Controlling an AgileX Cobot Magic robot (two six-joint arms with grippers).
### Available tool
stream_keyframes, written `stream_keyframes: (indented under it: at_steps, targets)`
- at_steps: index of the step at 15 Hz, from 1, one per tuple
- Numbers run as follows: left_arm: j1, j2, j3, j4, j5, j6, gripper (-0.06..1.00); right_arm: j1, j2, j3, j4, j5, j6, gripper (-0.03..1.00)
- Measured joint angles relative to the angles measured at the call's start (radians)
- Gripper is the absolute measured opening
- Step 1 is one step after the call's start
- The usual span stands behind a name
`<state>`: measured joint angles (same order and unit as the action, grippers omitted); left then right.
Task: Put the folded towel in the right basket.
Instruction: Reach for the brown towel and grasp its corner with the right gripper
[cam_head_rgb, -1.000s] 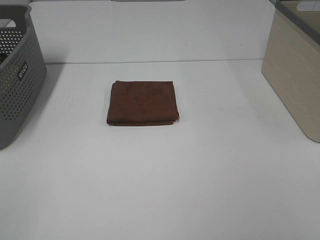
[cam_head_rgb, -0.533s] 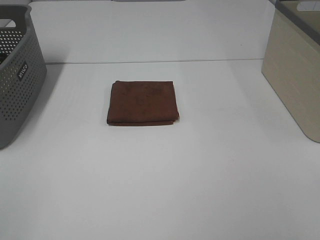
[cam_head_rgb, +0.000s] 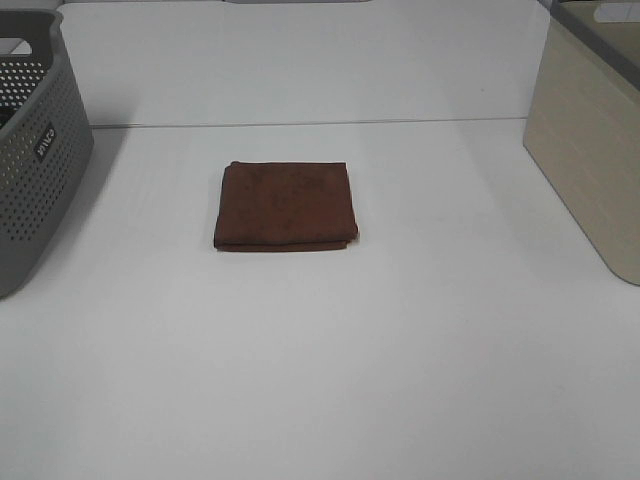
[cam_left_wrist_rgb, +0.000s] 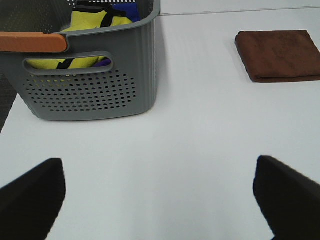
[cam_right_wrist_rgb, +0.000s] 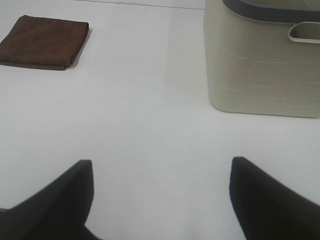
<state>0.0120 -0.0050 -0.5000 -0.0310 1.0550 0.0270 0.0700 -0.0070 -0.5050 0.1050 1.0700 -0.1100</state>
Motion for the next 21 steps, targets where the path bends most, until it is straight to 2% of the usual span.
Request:
stream_keyframes:
  at_steps: [8,10,13,15,17,21]
  targets:
    - [0.000,0.000,0.000,0.000,0.000,0.000,0.97,0.000,0.000,0.000,0.000,-0.002,0.000,0.72]
    - [0.000,0.000,0.000,0.000,0.000,0.000,0.97,0.000,0.024,-0.011,0.018,-0.030,0.000,0.72]
    - [0.000,0.000,0.000,0.000,0.000,0.000,0.97,0.000,0.223,-0.054,0.038,-0.253,0.000,0.72]
    - [0.000,0.000,0.000,0.000,0.000,0.000,0.97,0.000,0.385,-0.105,0.038,-0.354,0.000,0.72]
    - [0.000,0.000,0.000,0.000,0.000,0.000,0.97,0.000,0.564,-0.177,0.038,-0.399,-0.006,0.72]
    - [0.000,0.000,0.000,0.000,0.000,0.000,0.97,0.000,0.883,-0.375,0.038,-0.406,-0.028,0.72]
